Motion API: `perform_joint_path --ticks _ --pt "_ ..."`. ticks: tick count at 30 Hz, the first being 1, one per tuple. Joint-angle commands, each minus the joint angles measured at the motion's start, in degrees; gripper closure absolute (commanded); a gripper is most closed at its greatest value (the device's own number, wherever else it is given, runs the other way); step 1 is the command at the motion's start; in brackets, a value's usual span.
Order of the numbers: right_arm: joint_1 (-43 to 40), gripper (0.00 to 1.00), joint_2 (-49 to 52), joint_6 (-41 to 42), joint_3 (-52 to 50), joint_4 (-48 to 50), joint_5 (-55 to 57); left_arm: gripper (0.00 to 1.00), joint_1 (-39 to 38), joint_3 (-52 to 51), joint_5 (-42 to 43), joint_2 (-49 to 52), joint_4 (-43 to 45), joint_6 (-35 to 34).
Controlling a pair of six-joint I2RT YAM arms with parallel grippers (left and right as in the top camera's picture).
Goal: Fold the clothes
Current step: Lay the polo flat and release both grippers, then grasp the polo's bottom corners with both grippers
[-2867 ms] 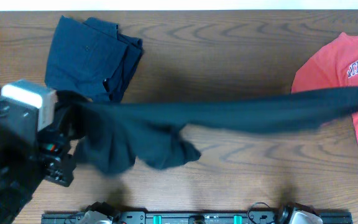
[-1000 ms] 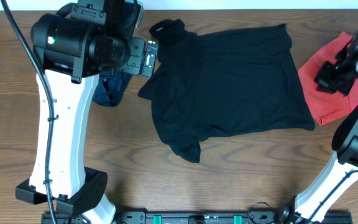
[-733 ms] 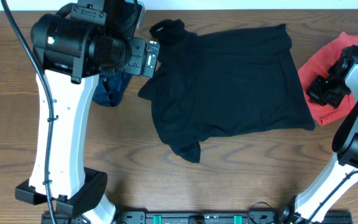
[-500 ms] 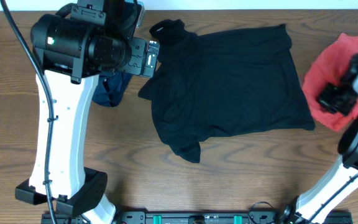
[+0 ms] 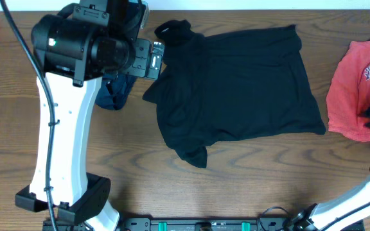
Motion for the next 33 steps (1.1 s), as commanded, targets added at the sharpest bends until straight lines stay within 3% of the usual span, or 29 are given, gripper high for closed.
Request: perform_joint_path --ticks 1,4,7,14,18,22,33 --pt "1.4 0.66 -9.1 -2.8 1.9 -0.7 -8.7 0.02 1.1 -0.1 -1.1 -4.3 -4.5 -0.3" --pt "4.4 0.58 -12.7 -2.8 1.9 -2.2 -7.4 0.02 1.5 -1.1 -0.9 -5.3 -4.5 -3.2" --pt "8.4 0.56 -13.5 -2.8 1.8 -4.5 -3.2 0.02 1.5 -6.1 1.4 -5.5 -4.5 -4.0" --pt "15.5 0.56 -12.7 -2.8 -3.0 -7.5 2.5 0.01 0.7 -31.3 15.8 -5.4 -1.2 -5.2" --pt "16.0 0.55 -12.7 -2.5 -7.3 -5.9 2.8 0.02 -2.0 -47.8 23.1 -5.4 8.5 -5.4" --pt "16.0 0.56 -12.7 -2.5 -11.2 -4.9 2.8 0.03 -4.3 -62.5 24.0 -5.4 19.2 -8.3" --pt "16.0 0.57 -12.7 -2.5 -13.4 -3.8 1.4 0.03 -6.2 -83.8 24.0 -5.0 45.8 -18.7"
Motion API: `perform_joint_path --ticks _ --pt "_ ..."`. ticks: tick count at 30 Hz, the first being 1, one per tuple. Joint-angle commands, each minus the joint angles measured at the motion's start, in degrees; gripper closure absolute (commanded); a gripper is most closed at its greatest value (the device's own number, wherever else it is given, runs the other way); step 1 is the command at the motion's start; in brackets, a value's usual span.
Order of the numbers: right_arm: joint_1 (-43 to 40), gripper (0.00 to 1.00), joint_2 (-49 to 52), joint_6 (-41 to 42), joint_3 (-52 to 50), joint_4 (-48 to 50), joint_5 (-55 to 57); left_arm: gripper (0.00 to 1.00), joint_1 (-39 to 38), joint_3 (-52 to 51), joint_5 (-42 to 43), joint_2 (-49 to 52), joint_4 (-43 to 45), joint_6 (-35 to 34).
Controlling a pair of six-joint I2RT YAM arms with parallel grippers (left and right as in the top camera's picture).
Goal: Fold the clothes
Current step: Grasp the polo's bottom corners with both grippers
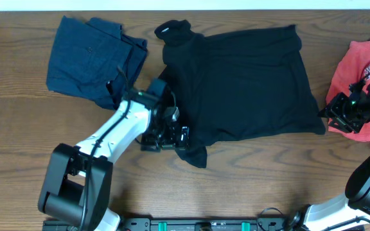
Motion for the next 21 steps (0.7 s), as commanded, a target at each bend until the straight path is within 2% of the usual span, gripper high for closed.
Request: perform_joint_path --ticks 1,4,7,8,12,16,21 --pt "0.2 0.57 0.5 -0.6 -0.2 0.1 -0.9 0.05 -0.2 -4.1 0.9 -0.2 4.2 -6.1" --pt "0.2 0.56 0.5 -0.6 -0.2 0.3 -1.5 0.15 -0.2 -6.4 0.9 1.0 9.5 -9.6" --pt "0.2 0.56 0.5 -0.6 -0.2 0.5 -1.6 0.32 -0.2 -7.1 0.8 2.1 14.2 -12.0" --pt "0.2 0.56 0.5 -0.6 -0.2 0.4 -1.6 0.41 -0.2 -7.1 0.8 2.3 15.5 -12.2" --pt "0.2 0.55 0.5 -0.6 -0.2 0.4 -1.5 0.91 0.5 -6.5 0.8 2.3 15.3 -12.3" --pt "0.2 0.55 0.5 -0.6 -0.2 0.4 -1.5 0.94 3.8 -3.4 0.6 2.3 7.0 -10.5" --pt "0.2 0.55 0.5 -0.6 -0.2 0.4 -1.5 0.94 10.2 7.7 -3.0 2.3 -10.2 -2.6"
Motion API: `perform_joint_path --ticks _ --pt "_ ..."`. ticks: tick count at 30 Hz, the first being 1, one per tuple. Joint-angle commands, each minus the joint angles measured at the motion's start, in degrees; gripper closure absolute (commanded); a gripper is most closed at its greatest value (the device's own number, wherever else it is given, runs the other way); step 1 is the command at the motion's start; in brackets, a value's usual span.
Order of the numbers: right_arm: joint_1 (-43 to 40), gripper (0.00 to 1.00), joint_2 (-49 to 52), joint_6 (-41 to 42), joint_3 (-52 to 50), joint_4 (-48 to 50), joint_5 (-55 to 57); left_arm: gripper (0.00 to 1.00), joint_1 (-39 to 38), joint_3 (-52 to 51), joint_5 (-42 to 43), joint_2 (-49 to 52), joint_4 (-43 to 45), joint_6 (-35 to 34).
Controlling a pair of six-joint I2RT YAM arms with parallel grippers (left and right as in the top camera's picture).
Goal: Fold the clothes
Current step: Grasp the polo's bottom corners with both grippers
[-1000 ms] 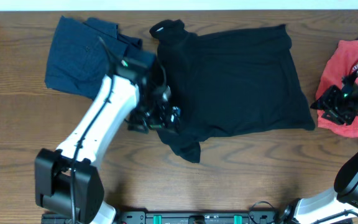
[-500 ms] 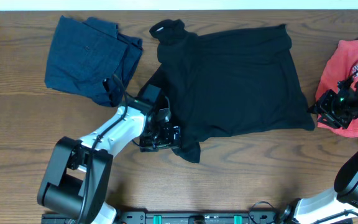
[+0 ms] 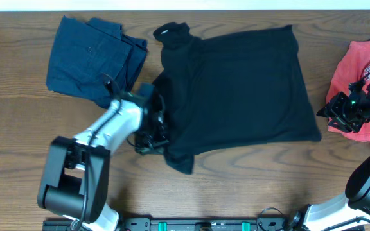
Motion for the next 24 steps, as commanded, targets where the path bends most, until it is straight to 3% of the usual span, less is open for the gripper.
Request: perform_joint_path --ticks 1,5,9,12,14,18,24 --pt "0.2 0.55 0.5 -0.6 -0.2 0.1 -0.6 0.94 3.8 9.2 -5.4 0.1 -6.8 6.5" --pt "0.2 0.55 0.5 -0.6 -0.3 0.1 -0.6 0.94 4.7 15.7 -13.3 0.1 -10.7 10.2" --pt "0.2 0.54 0.5 -0.6 -0.3 -0.3 -0.3 0.83 4.6 15.5 -17.8 0.2 -10.8 10.4" --pt "0.2 0.53 0.5 -0.6 -0.3 -0.5 1.3 0.83 4.6 15.3 -22.3 0.2 -12.0 10.4" --pt "0.2 0.53 0.5 -0.6 -0.3 -0.7 1.4 0.62 4.6 15.3 -23.7 0.2 -13.2 10.4" --pt "0.2 0.53 0.5 -0.6 -0.4 -1.4 1.4 0.45 4.6 14.6 -24.0 0.2 -14.1 10.3" --pt "0.2 0.51 0.5 -0.6 -3.3 -1.6 3.2 0.36 4.5 9.7 -19.5 0.2 -13.2 9.5"
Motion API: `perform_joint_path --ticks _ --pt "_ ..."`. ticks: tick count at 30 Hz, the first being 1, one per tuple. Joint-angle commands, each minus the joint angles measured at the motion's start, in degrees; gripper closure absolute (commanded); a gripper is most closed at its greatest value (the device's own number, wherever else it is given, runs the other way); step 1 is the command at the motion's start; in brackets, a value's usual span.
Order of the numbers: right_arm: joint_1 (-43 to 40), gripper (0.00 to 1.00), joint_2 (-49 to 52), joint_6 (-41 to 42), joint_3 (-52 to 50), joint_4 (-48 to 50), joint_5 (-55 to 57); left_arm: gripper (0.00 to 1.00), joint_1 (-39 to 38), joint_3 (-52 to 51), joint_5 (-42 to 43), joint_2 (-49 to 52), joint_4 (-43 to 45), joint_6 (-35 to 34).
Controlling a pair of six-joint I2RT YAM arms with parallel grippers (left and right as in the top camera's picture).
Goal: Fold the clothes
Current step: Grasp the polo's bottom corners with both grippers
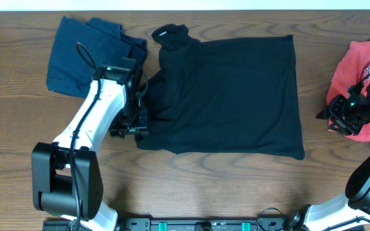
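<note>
A black shirt (230, 96) lies spread across the middle of the table, its collar (169, 32) at the back left. My left gripper (135, 130) sits at the shirt's front-left corner, shut on its edge. A red printed shirt (361, 77) lies crumpled at the right edge. My right gripper (331, 115) hovers at the red shirt's left border, apart from the black shirt. Its fingers are too dark to read.
A folded navy garment (85, 58) rests at the back left, just behind my left arm (92, 119). Bare wooden table (223, 186) runs along the front. The arm bases stand at the front edge.
My left gripper moved left and slightly back with the black shirt's front-left corner. The shirt's front edge now lies straighter and its lower flap is pulled flat. The right gripper stayed put.
First my left arm stood high over the back left, hiding the navy garment, and the black shirt lay rumpled. Then the left gripper was at the shirt's front-left flap and the right gripper by the red shirt. The flap has since gone leftward, flattening the shirt.
</note>
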Motion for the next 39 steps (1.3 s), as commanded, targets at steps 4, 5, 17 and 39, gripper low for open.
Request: perform_joint_path --ticks 4,5,17,39 --pt "0.2 0.48 0.5 0.1 -6.0 1.2 2.5 0.33 -0.1 -8.1 1.9 0.2 5.4 0.0" --pt "0.2 0.49 0.5 0.4 -7.0 1.9 2.6 0.33 -0.1 -9.2 1.9 0.2 7.0 0.0" --pt "-0.4 0.46 0.5 2.6 -18.6 6.8 3.4 0.53 -0.1 -15.1 10.3 0.2 18.2 0.0" --pt "-0.5 0.97 0.4 -2.5 -25.0 9.1 -3.3 0.94 -0.1 -12.6 10.2 0.2 6.4 2.5"
